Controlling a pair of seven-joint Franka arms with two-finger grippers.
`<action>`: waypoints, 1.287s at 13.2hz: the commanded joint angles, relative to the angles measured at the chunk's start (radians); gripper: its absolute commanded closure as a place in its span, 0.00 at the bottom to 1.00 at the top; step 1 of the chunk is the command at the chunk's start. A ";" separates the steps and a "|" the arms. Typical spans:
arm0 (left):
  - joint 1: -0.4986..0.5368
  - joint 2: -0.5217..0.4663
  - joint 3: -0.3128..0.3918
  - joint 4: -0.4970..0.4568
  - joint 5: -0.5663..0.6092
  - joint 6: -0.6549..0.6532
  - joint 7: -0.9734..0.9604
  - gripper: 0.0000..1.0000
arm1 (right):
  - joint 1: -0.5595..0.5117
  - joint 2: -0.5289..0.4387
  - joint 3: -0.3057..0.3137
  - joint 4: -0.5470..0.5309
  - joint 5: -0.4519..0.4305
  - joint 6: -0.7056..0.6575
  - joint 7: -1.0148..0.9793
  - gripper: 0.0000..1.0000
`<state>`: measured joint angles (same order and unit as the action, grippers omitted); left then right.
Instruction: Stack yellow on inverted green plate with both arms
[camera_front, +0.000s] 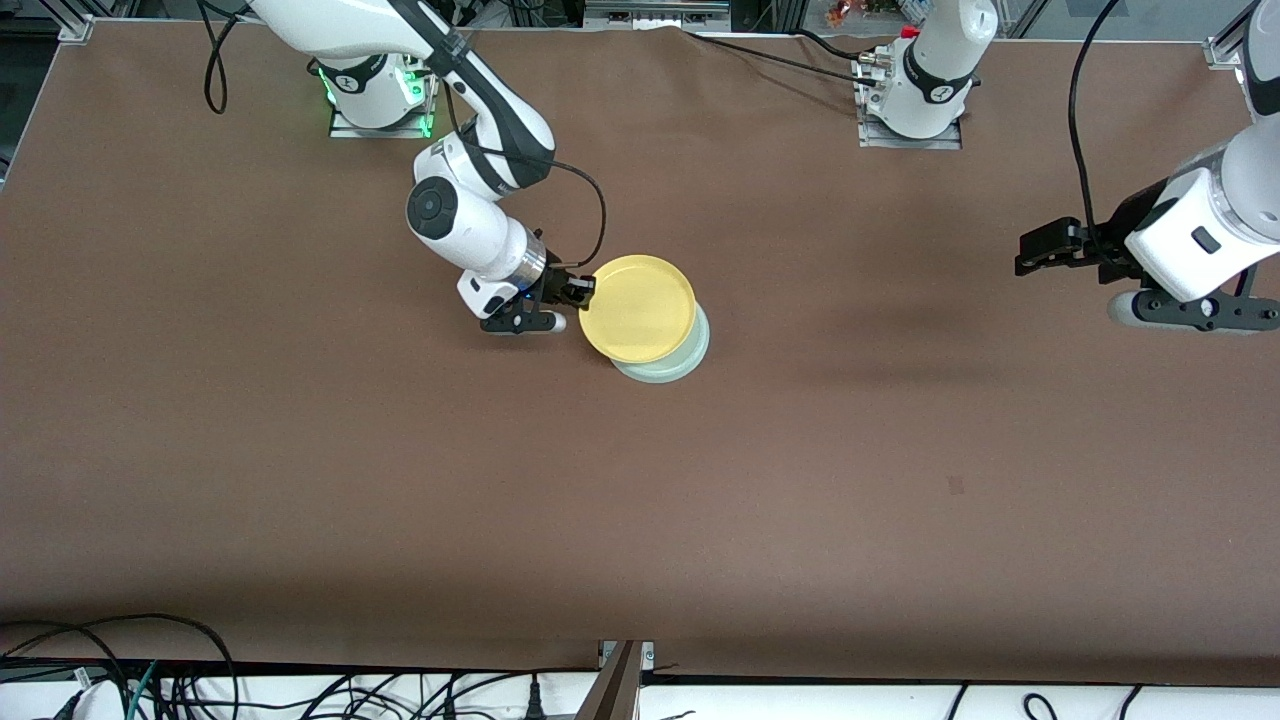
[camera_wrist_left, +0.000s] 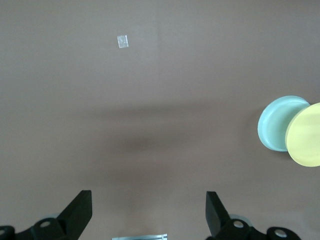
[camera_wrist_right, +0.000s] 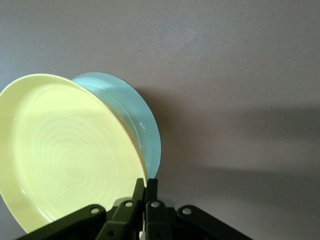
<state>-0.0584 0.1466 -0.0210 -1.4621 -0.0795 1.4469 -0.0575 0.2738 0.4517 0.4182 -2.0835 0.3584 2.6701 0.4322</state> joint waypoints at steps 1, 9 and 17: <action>0.011 -0.102 -0.005 -0.149 0.023 0.076 -0.005 0.00 | 0.024 0.034 -0.006 -0.004 0.014 0.063 0.007 1.00; 0.055 -0.051 -0.004 -0.126 0.029 0.170 0.004 0.00 | 0.048 0.097 -0.009 0.017 0.011 0.114 0.005 1.00; 0.054 -0.044 -0.016 -0.106 0.185 0.147 -0.008 0.00 | 0.061 0.130 -0.010 0.060 0.010 0.136 0.014 1.00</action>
<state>-0.0080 0.1013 -0.0282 -1.5840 0.0930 1.6061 -0.0642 0.3157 0.5582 0.4143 -2.0593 0.3585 2.7923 0.4326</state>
